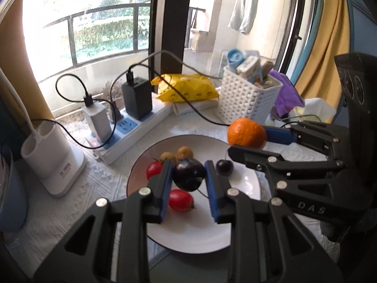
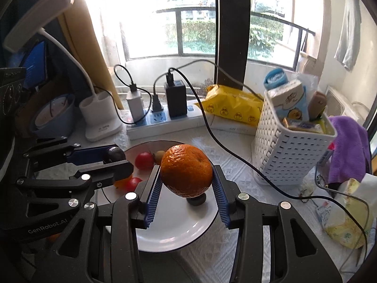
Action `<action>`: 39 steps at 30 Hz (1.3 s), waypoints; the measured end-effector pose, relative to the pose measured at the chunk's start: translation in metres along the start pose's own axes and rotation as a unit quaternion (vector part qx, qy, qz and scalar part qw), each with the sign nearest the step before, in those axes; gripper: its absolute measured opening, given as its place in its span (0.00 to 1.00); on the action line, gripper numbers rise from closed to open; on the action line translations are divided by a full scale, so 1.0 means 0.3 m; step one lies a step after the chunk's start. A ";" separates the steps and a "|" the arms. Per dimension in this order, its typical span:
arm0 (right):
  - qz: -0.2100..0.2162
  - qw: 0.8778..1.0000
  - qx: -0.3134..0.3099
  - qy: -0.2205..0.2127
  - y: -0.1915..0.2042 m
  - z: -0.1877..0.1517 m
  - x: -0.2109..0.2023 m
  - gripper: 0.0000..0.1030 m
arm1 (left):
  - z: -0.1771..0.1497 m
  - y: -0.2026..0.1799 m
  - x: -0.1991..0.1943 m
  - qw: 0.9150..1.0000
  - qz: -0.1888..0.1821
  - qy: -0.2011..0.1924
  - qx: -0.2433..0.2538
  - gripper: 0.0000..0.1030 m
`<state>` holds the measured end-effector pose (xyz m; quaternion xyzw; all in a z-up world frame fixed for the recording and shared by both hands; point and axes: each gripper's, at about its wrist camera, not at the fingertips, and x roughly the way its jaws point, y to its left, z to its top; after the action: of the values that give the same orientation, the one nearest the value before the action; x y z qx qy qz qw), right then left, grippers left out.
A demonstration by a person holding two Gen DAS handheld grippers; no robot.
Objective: Organize fruits
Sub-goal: 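Lower the plum onto the plate and open the left gripper while the right gripper releases the orange, then withdraw both open grippers from the plate back toward the grey tray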
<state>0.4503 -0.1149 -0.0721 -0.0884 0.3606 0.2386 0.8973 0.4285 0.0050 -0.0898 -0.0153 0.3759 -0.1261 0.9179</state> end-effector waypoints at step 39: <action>0.007 0.999 0.007 0.039 -0.034 -0.025 0.184 0.53 | -0.011 0.072 0.097 0.999 0.032 0.042 -0.008 0.34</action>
<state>0.4853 -0.1062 -0.1157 -0.0890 0.3978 0.2382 0.8815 0.4510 0.0189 -0.1149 -0.0056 0.4155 -0.0938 0.9047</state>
